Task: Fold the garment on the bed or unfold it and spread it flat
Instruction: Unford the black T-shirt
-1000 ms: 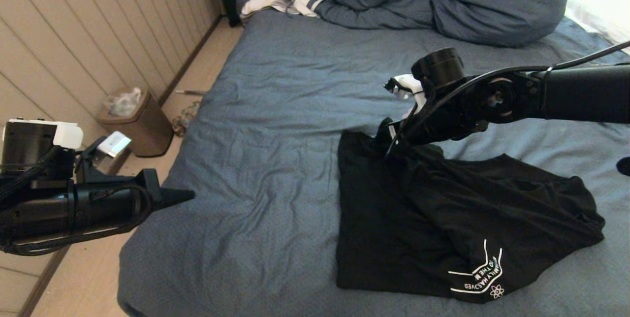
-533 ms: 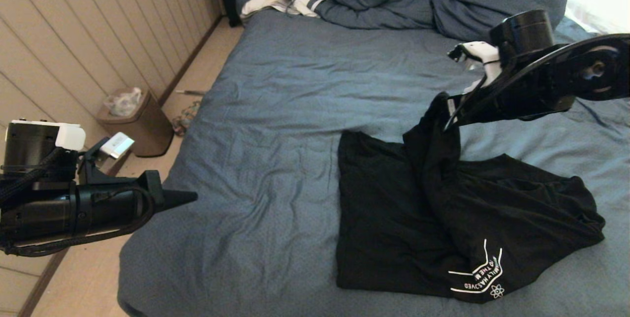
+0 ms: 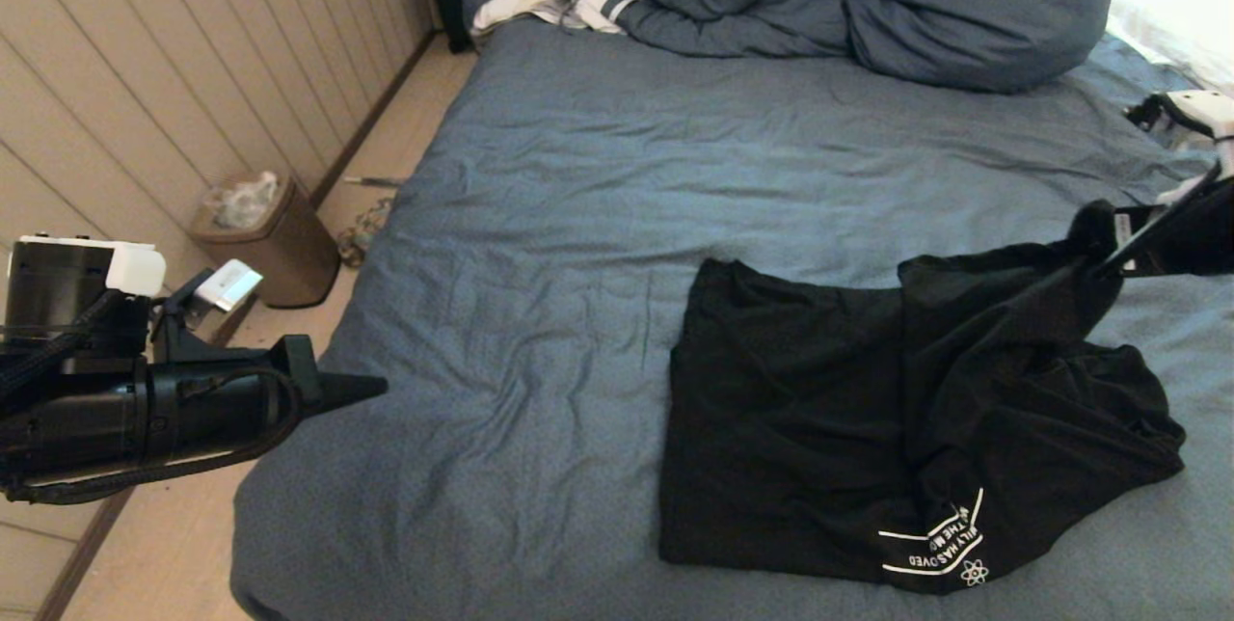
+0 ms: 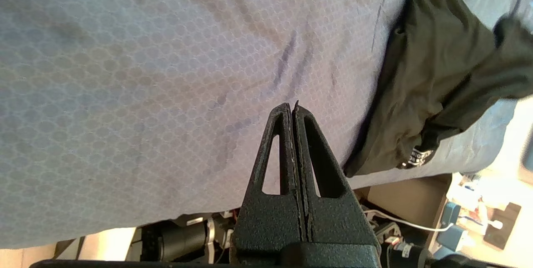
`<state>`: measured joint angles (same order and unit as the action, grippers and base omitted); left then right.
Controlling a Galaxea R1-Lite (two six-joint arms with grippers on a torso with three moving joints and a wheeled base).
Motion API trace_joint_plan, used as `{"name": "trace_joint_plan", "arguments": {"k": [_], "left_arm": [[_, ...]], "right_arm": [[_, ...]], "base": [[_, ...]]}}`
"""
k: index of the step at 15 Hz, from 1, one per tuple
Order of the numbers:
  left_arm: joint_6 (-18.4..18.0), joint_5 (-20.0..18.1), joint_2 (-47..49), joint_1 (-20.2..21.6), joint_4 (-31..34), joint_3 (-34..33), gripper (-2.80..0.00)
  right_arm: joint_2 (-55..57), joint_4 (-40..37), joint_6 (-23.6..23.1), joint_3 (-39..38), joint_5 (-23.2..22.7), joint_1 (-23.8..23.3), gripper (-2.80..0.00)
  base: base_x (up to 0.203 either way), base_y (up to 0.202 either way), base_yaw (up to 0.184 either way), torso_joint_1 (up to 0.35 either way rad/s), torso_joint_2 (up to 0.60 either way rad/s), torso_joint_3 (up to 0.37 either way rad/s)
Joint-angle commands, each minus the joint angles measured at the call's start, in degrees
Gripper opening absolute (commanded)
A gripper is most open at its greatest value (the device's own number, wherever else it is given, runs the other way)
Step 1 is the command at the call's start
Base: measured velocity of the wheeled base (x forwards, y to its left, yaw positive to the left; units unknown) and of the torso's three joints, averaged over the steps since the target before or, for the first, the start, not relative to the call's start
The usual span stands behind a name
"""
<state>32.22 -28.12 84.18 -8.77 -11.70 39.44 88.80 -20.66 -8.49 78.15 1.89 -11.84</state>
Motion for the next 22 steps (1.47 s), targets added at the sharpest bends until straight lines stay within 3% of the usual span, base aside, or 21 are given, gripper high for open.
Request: {"name": "trace_joint_plan", "arguments": {"k": [1,3,5,11,17,22], "left_arm": [[0.21,-0.18,-0.06,-0.12,-0.07,-0.06,-2.80],[0.21,-0.18,-0.06,-0.70,0.00,-0.15,-2.80],[0.21,-0.18,0.10,-0.96,0.01,-0.15,-2.80],[0.21,-0.18,0.46,-1.17,0.01,-0.15,-2.80],[0.21,-0.18,1.25,-1.69,-0.07,-0.06,-2.80],[0.14,-0.18,1.25,-1.96,-0.05,-0.06,-2.80]], "right_arm": [[-4.73,-0.02,-0.46,-4.52,-0.60,-4.98,-2.80],[-5.76,-0.03,-1.48,-7.13,-4.41,-10.41,-2.80],[-6.15,0.00,-3.06,-11.23,-7.67,-12.44,-2.80],[-6.32,1.87,-3.99,-18.05,-8.60,-12.05,-2.80],[-15.00,2.37,-4.18,-25.39,-14.13,-11.61,-2.80],[-27.62,-11.38,-4.37,-26.71,-17.73,-7.98,-2.80]], "base": [[0.000,0.000,0.000,0.000,0.00,0.000],[0.000,0.000,0.000,0.000,0.00,0.000],[0.000,0.000,0.000,0.000,0.00,0.000],[0.000,0.000,0.000,0.000,0.00,0.000],[0.000,0.000,0.000,0.000,0.00,0.000],[0.000,0.000,0.000,0.000,0.00,0.000]]}}
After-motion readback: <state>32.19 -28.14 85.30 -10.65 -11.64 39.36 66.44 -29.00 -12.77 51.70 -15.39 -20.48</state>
